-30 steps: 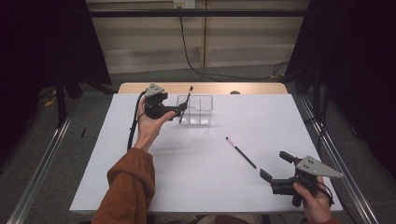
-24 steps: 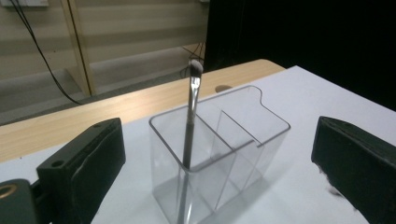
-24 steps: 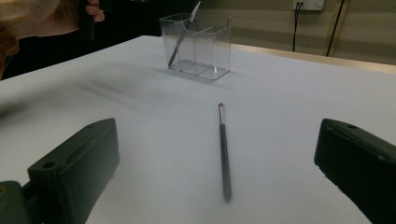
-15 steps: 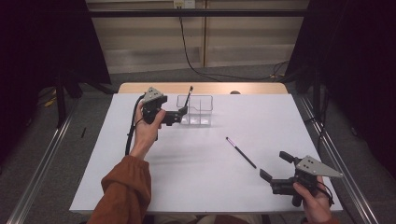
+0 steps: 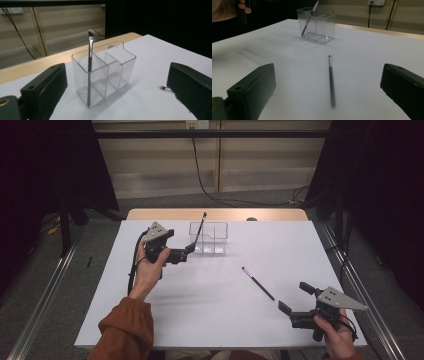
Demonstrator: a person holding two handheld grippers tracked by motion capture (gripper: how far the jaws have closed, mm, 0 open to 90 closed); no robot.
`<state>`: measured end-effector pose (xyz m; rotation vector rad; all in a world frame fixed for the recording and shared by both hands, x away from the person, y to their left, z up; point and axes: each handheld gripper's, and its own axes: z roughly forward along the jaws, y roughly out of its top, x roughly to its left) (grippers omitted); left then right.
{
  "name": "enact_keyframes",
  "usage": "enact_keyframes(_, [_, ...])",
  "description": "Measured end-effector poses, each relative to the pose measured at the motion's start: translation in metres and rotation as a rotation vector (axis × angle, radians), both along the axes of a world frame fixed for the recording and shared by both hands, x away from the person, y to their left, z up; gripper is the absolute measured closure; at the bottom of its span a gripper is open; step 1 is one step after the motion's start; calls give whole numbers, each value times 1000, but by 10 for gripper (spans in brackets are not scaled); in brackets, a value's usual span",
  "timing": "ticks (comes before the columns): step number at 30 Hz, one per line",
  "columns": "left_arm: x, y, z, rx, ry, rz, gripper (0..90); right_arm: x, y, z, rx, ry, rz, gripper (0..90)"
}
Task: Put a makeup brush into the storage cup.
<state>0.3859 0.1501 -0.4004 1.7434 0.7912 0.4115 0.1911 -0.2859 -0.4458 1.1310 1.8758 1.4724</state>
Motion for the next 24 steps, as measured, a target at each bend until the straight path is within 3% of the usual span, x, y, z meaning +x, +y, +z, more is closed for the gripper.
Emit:
enact_keyframes(2, [-4, 4, -1, -7, 6, 10, 36, 0, 0, 0, -1, 0, -1, 0])
enact_keyframes(10, [-18, 10, -3, 33, -1, 34, 33, 0, 0, 0, -3, 1, -1, 0])
enact_keyframes(12, [-22, 12, -4, 28, -12, 35, 33, 0, 0, 0, -6, 2, -1, 0])
enact_keyframes(15, [-28, 13, -4, 58, -33, 39, 33, 1, 0, 0, -4, 2, -4, 0])
enact_keyframes(18, [-35, 15, -4, 43, -26, 25, 32, 0, 0, 0, -7, -2, -2, 0])
enact_keyframes(24, [-50, 23, -6, 64, -28, 51, 34, 0, 0, 0, -9, -1, -2, 0])
